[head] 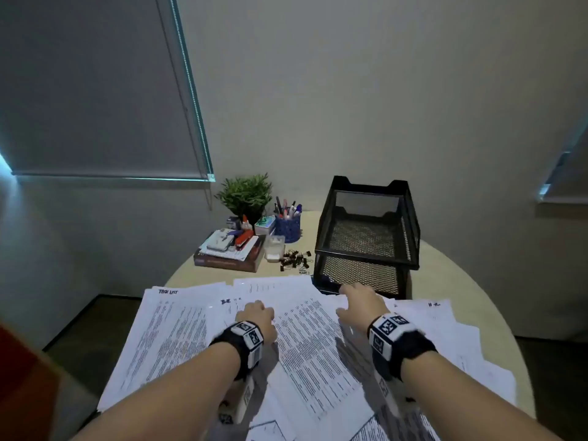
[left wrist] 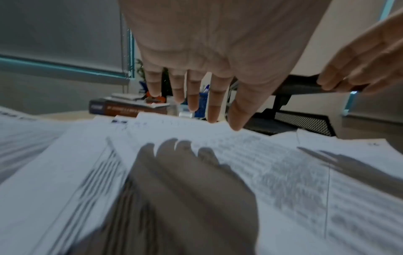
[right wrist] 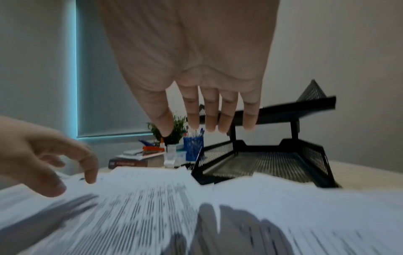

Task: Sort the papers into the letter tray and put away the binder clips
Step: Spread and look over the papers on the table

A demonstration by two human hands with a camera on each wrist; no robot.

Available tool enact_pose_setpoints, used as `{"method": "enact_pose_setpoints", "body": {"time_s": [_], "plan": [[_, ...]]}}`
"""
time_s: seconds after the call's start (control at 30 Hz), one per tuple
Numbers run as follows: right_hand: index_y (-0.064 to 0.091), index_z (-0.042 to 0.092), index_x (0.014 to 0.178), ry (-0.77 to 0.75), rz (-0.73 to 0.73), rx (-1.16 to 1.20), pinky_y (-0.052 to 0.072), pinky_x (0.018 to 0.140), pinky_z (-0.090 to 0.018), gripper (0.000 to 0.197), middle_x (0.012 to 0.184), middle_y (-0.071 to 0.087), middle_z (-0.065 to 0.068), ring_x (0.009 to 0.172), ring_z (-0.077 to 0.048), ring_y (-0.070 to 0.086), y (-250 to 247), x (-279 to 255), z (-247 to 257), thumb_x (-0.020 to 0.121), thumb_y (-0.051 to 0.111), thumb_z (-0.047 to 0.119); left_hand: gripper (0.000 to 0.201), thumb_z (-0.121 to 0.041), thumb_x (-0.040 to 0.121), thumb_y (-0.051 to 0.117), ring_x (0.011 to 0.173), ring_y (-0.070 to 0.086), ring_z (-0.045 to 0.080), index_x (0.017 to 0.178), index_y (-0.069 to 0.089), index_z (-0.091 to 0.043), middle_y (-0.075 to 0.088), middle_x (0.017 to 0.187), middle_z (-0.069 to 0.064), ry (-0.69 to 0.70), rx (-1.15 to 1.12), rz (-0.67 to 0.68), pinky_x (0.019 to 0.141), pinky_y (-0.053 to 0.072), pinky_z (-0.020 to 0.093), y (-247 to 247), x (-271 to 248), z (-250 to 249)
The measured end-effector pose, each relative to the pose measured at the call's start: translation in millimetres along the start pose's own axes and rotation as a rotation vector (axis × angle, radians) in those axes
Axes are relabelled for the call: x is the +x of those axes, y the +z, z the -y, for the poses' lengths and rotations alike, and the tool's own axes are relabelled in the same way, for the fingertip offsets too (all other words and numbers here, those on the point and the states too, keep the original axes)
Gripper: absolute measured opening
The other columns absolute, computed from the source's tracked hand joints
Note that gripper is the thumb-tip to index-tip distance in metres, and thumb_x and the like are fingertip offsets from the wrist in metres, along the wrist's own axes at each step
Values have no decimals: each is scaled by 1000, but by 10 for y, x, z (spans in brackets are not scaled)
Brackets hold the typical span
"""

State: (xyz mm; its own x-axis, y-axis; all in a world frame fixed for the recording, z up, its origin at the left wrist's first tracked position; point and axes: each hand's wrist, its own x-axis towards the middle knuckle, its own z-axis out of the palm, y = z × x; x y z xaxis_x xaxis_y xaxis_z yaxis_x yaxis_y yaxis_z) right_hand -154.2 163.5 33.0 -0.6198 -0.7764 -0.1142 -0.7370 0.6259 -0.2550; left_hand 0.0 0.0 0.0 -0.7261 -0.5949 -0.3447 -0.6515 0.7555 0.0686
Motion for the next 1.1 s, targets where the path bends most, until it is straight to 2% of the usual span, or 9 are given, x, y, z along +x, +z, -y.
{"method": "enact_pose_setpoints", "body": {"time_s": [0.13,0.23,0.33,0.47,0.57,0.7,0.83,1.0,1.1], "plan": [[39,18,137,63,173,45,41,100,-39,63,134,45,-5,123,-25,43,415,-176,-136,84,56,49,56,-48,87,49,128,35,31,133,39,-19,35,140,10,-61,-18,103,104,36,44,428,-145,230],[35,15,138,127,228,101,40,101,-37,82,128,45,-3,118,-21,43,719,-348,-276,75,60,61,73,-57,90,39,146,7,25,150,12,-24,4,158,4,-24,-124,79,117,16,45,775,-302,414],[23,12,146,186,186,154,33,109,-33,98,145,36,-4,134,-22,34,848,-406,-310,73,63,64,82,-63,88,39,147,-6,20,151,1,-27,-9,159,-1,-9,-181,85,119,1,43,882,-367,572],[15,11,147,252,192,170,34,107,-33,107,144,35,-10,134,-26,33,828,-340,-229,69,72,57,103,-73,76,48,147,1,21,151,1,-20,-7,159,2,-72,-239,70,120,8,38,818,-328,687],[23,12,142,303,202,206,40,98,-32,90,135,40,-12,125,-27,42,788,-344,-179,74,74,44,110,-75,74,48,146,5,22,151,2,-12,-2,159,2,-112,-260,38,119,12,36,812,-278,785],[43,13,95,309,87,237,46,64,-23,20,91,55,-3,73,-14,54,866,-483,-191,89,61,20,105,-73,74,49,143,12,22,150,10,-12,8,156,0,-97,-278,-33,118,16,35,847,-233,878],[40,18,64,325,17,228,35,52,-16,33,77,48,1,62,-8,48,994,-657,-305,90,60,16,98,-67,76,55,142,16,22,149,14,-16,12,155,0,-78,-342,-42,117,19,37,856,-188,954],[62,-3,85,354,57,211,36,64,-21,19,93,53,-5,77,-19,53,925,-718,-394,89,61,15,93,-63,78,55,139,22,21,148,14,-18,15,152,2,-47,-417,-51,115,24,36,861,-100,1019],[54,3,66,392,1,212,30,55,-23,23,73,48,-4,66,-15,45,809,-721,-389,83,67,9,87,-56,83,54,138,26,20,149,13,-17,17,151,3,-33,-479,-27,112,28,32,810,-40,1077]]}}
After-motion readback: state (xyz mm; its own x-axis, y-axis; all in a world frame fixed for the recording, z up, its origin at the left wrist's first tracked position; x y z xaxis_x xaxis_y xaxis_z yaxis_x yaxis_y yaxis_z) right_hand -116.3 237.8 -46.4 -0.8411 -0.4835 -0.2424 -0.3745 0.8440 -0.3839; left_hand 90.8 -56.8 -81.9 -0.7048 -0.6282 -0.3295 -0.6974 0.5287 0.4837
